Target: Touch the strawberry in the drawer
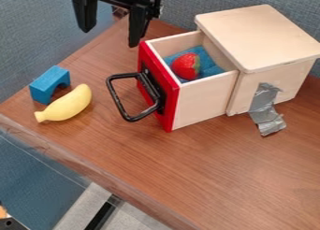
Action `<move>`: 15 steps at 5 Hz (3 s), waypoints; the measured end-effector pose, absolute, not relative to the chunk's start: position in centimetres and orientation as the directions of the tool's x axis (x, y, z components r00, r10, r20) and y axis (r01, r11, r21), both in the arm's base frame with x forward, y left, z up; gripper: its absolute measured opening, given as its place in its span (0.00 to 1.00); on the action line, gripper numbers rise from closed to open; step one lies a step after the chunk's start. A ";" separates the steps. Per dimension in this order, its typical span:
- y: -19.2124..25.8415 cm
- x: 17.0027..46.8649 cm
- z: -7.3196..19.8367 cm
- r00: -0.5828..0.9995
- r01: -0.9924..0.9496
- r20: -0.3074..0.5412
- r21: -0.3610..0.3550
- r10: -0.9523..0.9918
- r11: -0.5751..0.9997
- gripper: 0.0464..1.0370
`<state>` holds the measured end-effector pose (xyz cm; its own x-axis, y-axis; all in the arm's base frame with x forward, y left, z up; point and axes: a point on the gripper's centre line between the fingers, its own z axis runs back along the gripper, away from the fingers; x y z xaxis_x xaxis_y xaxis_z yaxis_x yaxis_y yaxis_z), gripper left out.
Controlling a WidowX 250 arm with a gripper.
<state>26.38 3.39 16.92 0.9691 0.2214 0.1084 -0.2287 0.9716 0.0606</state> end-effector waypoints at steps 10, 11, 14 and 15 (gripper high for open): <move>-2.7 39.4 9.8 0.992 0.125 0.023 0.067 -0.127 0.990 0.96; -2.9 38.9 9.4 0.986 0.167 0.004 0.052 -0.167 0.985 0.96; -2.1 38.4 9.5 0.982 0.190 -0.015 0.056 -0.189 0.980 0.96; -1.4 38.5 9.3 0.985 0.175 -0.011 0.061 -0.174 0.983 0.96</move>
